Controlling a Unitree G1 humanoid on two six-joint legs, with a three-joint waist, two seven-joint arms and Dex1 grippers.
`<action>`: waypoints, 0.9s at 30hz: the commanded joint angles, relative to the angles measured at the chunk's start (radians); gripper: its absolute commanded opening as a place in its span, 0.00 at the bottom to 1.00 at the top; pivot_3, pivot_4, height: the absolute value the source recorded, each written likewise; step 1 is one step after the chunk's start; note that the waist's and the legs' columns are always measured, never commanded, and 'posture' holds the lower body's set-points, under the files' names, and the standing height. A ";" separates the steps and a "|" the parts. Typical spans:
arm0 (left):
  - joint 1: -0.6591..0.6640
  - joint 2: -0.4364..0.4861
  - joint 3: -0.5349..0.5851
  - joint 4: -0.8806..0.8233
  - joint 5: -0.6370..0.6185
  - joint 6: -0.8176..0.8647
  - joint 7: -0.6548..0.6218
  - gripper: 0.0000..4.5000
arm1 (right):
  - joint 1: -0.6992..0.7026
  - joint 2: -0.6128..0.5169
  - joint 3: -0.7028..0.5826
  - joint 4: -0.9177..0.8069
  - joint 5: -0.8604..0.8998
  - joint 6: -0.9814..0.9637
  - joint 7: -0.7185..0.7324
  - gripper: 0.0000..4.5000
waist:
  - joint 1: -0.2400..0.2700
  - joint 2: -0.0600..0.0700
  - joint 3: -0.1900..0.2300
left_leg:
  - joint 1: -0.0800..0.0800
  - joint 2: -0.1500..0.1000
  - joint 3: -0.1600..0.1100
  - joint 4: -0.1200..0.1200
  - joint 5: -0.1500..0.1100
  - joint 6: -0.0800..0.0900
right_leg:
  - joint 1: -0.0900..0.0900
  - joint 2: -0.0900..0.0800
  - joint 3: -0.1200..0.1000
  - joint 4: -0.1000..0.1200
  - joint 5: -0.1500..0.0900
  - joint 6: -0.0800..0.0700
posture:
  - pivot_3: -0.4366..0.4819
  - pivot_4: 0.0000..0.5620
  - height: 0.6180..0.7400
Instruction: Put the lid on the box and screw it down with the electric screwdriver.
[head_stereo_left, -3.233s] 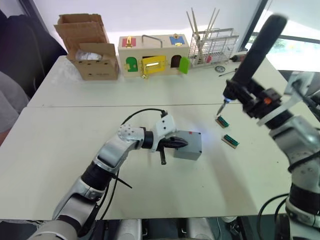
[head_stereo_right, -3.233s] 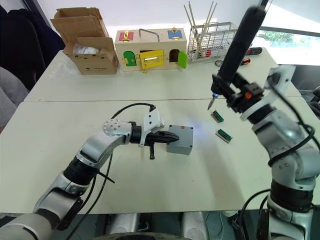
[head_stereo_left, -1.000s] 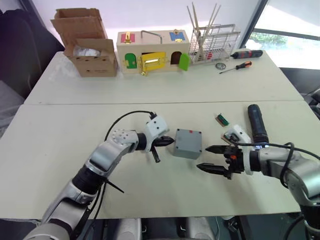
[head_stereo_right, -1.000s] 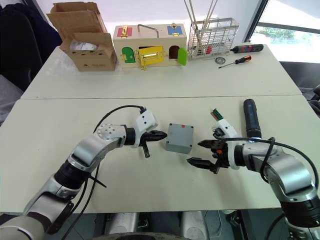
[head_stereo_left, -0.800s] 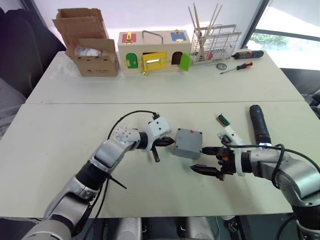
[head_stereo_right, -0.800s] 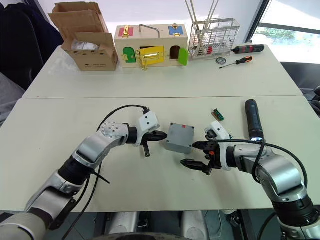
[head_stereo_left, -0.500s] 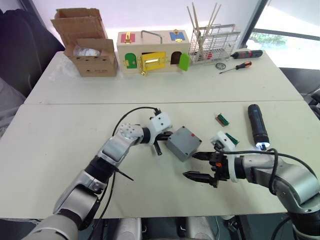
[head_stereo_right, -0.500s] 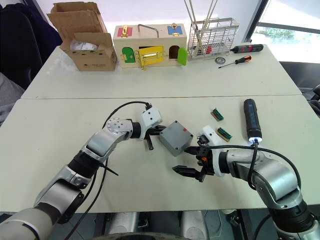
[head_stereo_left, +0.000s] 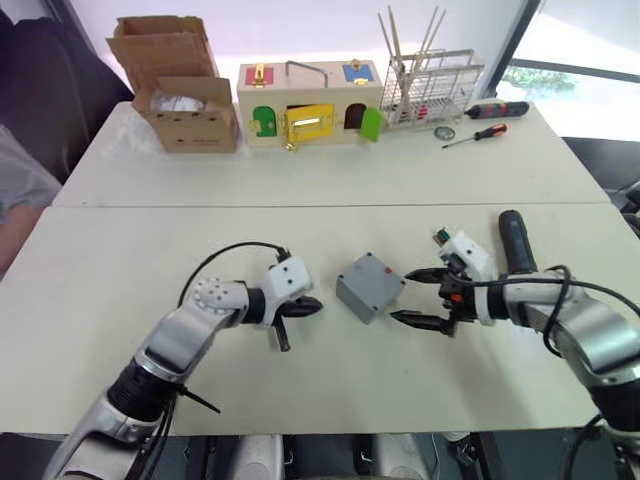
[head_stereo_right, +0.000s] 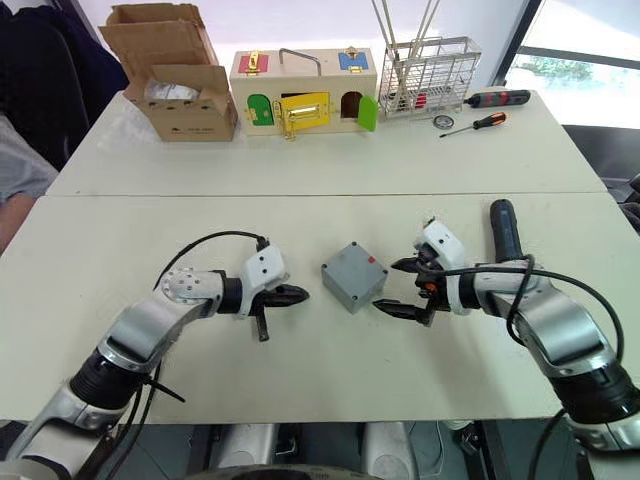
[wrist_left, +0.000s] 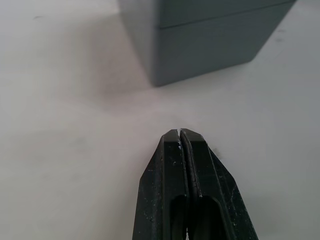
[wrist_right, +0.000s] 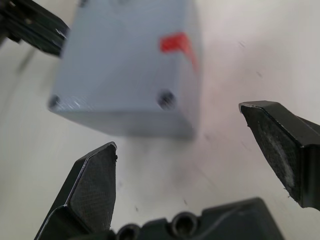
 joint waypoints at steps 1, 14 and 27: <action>-0.027 -0.057 0.011 -0.006 -0.017 0.008 0.037 0.00 | -0.016 0.005 0.006 -0.008 0.004 -0.016 0.037 0.99 | -0.002 0.000 0.000 | 0.000 0.000 0.000 0.000 0.000 -0.001 | 0.000 0.000 0.000 0.000 0.000 0.000 | 0.48 0.27 0.90; -0.141 -0.173 0.021 0.215 0.020 -0.096 0.094 0.00 | 0.061 0.025 -0.031 -0.143 0.071 0.106 -0.004 0.99 | -0.004 0.000 0.000 | 0.000 0.000 0.000 0.000 0.002 -0.004 | 0.000 0.000 0.000 0.000 0.000 0.000 | 0.48 0.27 0.90; -0.060 0.017 0.182 -0.044 -0.124 0.030 0.006 0.00 | 0.070 -0.041 -0.405 -0.059 0.133 0.164 -0.095 0.99 | -0.003 0.000 0.000 | 0.000 0.001 0.000 0.000 0.000 -0.001 | 0.000 0.000 0.000 0.001 0.000 0.000 | 0.48 0.27 0.90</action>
